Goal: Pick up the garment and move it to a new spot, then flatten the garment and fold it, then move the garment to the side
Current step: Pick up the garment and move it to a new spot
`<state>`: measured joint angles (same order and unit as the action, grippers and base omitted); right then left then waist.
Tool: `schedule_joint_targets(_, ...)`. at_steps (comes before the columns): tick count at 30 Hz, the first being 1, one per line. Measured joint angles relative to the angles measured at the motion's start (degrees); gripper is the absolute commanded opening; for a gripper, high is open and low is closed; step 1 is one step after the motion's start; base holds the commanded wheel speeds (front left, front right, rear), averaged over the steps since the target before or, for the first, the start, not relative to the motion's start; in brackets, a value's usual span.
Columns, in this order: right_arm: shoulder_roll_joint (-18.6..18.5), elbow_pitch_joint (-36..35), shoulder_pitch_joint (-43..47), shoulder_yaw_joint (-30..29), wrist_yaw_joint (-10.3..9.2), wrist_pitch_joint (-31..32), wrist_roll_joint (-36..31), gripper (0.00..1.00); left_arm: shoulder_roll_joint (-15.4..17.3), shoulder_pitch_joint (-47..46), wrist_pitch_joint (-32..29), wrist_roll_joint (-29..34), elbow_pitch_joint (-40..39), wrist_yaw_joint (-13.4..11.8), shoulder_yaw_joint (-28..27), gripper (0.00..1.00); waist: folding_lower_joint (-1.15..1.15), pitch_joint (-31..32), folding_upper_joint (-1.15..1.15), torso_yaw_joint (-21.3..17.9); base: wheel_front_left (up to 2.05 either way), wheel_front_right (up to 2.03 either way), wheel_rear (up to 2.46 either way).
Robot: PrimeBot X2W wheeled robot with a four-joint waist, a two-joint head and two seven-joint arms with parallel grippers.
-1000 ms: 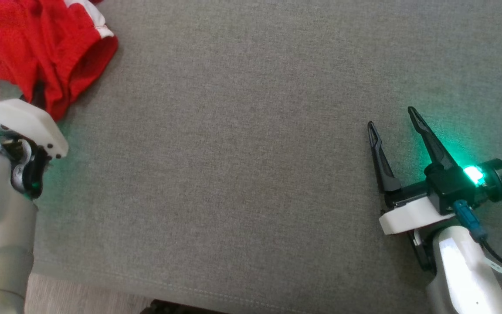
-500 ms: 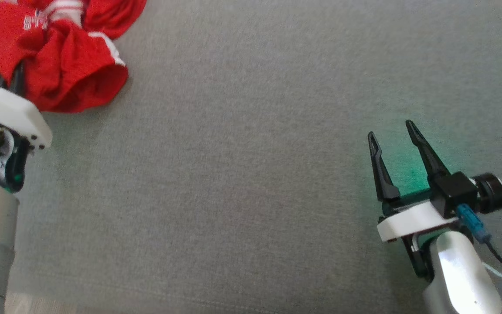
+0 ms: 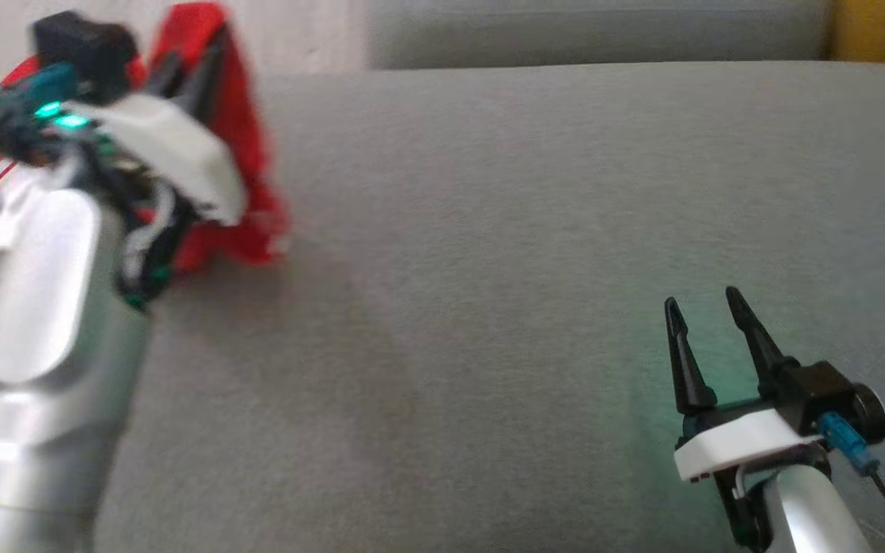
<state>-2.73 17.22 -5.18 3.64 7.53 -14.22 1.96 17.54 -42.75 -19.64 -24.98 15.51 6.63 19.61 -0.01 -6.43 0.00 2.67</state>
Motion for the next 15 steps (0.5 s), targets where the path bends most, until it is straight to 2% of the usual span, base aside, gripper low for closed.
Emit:
schedule_joint_targets(1, 0.0, 0.0, 0.0, 0.0, 0.00, 0.0, 0.0, 1.00, 0.0, 0.0, 0.0, 0.0, 0.0, 0.0, 0.0, 0.00, 0.00, 0.0, 0.00, 0.0, 0.00, 0.00, 0.00)
schedule_joint_targets(2, 0.0, 0.0, 0.0, 0.2, 0.00, 0.0, 0.6, 1.00, -2.3, -0.6, -1.0, -1.3, -2.5, 0.0, 1.4, 0.00, 0.00, 0.7, 0.00, -2.0, 0.00, 0.00, 0.00)
schedule_joint_targets(3, 0.0, 0.0, 0.0, 0.2, 0.00, 0.0, 0.6, 1.00, -2.3, -0.6, -1.0, -1.3, -2.5, 0.0, 1.4, 0.00, 0.00, 0.7, 0.00, -2.0, 0.00, 0.00, 0.00)
schedule_joint_targets(10, 0.0, -1.1, 0.0, 0.4, 0.00, -0.1, 1.2, 1.00, -9.0, -1.5, -3.1, -7.1, -8.7, -0.1, 3.0, 0.00, 0.00, 0.8, 0.00, -7.6, 0.00, 0.00, 0.00)
schedule_joint_targets(13, 0.0, -1.4, 0.0, 0.2, 0.00, -0.1, 1.2, 1.00, -10.4, -1.4, -3.9, -9.4, -9.8, -1.3, 2.7, 0.00, 0.01, -0.6, 0.00, -8.6, 0.00, 0.00, 0.00)
schedule_joint_targets(15, 0.0, -1.7, -0.1, 0.2, 0.00, -0.1, 1.2, 1.00, -10.2, -0.7, -4.3, -9.8, -9.2, -2.0, 2.5, 0.00, 0.01, -1.7, 0.00, -9.1, 0.00, 0.00, 0.00)
